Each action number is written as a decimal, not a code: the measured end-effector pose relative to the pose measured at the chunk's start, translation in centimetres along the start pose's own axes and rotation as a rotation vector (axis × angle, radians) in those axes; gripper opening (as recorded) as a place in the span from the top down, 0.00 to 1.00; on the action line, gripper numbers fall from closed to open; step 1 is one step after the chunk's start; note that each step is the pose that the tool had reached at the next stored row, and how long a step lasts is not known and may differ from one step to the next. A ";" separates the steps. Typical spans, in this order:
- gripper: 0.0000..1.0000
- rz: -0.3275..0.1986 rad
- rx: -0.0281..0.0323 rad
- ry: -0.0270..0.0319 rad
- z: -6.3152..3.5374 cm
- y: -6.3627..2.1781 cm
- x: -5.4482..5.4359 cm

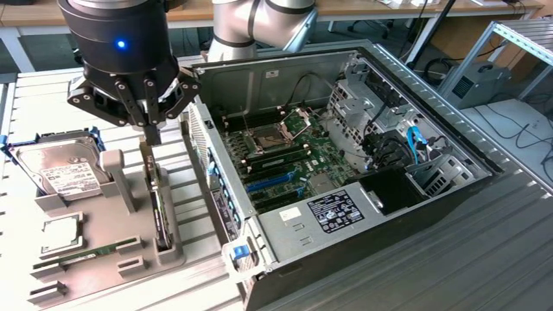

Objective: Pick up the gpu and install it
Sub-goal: 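Reach for the gpu, then pick up the gpu and move the gpu toward the slot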

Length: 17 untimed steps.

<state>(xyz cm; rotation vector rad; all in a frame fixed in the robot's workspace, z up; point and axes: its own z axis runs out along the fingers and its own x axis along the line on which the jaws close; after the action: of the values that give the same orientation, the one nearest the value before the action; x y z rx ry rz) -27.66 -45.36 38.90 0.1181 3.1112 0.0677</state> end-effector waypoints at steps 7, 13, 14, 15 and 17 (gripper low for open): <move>0.89 0.000 0.0000 0.0000 0.00 -0.10 0.4; 0.89 0.000 0.0000 0.0000 0.00 -0.10 0.4; 0.89 0.000 0.0000 0.0000 0.01 -0.10 0.4; 0.89 0.000 0.0000 0.0000 0.01 -0.10 0.4; 0.70 0.000 0.0000 0.0000 0.01 -0.10 0.4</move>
<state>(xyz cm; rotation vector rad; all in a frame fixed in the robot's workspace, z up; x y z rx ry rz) -28.09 -45.43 38.88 0.1180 3.1112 0.0677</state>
